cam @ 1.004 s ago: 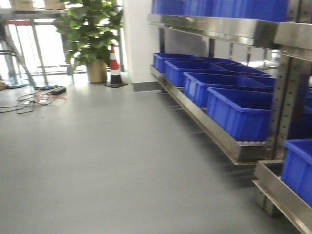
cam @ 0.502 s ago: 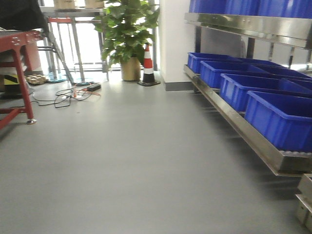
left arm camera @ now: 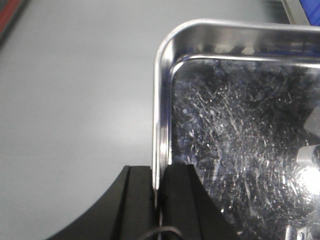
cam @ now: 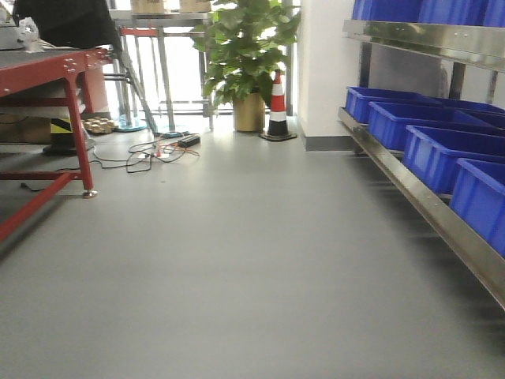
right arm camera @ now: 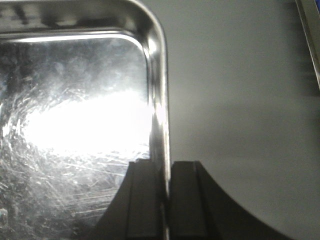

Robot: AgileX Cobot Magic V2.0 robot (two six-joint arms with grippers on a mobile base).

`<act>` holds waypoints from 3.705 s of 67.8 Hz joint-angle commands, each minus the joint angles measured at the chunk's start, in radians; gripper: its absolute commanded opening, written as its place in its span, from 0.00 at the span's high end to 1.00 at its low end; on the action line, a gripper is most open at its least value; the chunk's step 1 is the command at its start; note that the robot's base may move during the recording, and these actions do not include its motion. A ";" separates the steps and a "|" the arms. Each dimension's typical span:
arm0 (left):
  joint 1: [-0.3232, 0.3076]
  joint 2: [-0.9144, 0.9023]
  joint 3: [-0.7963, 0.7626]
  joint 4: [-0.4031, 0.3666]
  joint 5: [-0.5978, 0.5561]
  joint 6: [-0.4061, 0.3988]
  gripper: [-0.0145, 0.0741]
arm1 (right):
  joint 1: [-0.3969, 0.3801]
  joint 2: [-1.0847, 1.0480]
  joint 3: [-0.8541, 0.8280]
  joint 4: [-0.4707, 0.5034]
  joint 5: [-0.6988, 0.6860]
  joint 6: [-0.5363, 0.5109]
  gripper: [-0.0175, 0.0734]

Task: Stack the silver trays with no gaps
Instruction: 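Drive across the floor toward the potted plant and cone, tray held, then turn and drive to the shelf holding another silver tray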

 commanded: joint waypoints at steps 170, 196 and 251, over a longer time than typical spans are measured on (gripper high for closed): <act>-0.014 0.008 -0.001 0.046 -0.082 0.000 0.85 | 0.011 -0.006 -0.006 0.001 -0.289 -0.009 0.83; -0.014 0.008 -0.001 0.052 -0.082 0.000 0.85 | 0.011 -0.006 -0.006 0.001 -0.382 -0.009 0.83; -0.014 0.008 -0.001 0.118 -0.082 0.000 0.85 | 0.011 -0.006 -0.006 0.001 -0.493 -0.009 0.83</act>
